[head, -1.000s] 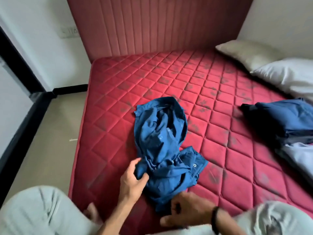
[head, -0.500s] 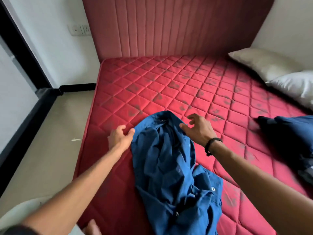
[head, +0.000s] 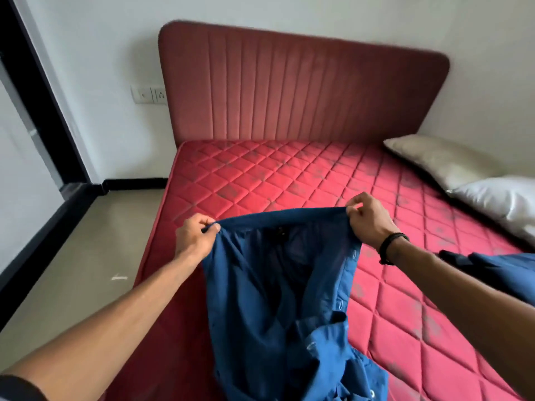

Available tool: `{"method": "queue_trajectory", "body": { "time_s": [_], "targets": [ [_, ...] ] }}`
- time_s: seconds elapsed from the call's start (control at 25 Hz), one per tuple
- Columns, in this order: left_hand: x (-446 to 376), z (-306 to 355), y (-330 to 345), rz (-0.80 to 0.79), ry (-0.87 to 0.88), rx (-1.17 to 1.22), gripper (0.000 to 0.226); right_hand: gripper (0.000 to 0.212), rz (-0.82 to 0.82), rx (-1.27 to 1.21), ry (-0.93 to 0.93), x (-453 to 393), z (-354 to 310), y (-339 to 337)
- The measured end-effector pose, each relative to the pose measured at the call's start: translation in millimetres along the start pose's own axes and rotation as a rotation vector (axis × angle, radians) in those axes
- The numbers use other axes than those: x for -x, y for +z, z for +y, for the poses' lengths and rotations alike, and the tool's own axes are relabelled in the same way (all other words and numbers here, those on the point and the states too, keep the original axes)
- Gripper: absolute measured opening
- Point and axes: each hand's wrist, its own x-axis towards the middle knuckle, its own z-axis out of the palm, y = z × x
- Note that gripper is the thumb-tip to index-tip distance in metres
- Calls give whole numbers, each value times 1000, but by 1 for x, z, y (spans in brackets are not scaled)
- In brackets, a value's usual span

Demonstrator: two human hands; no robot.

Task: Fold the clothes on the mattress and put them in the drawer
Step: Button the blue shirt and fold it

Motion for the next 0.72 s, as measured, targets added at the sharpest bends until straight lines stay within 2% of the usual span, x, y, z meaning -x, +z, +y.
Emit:
{"method": "queue_trajectory", "body": {
  "time_s": [0.12,0.28,0.36,0.44,0.48,0.52,0.56,0.6,0.64,0.72],
  "targets": [
    [-11,81,-57,124,157,151,8,6,97,13,-201,5,-43,-70],
    [-15,207,-162,322,276,355,9,10,102,-15,-440,12,-118,-196],
    [4,273,-219,308,347,617,8,15,287,-76,-529,17,-161,-262],
    [34,325,-260,252,479,662,9,16,503,-174,-511,30,-202,-317],
    [54,344,-276,278,612,508,10,16,572,-216,-479,38,-216,-341],
    [73,359,-290,350,786,219,13,16,616,-243,-454,45,-228,-360],
    [93,370,-304,465,932,-80,17,17,669,-263,-443,51,-238,-376],
    [106,381,-320,621,1068,-269,20,17,725,-267,-447,56,-245,-389],
    [117,390,-336,740,1147,-353,22,17,748,-245,-461,63,-252,-399],
    [136,407,-368,856,1271,-382,26,17,748,-178,-475,82,-263,-417]
  ]
}}
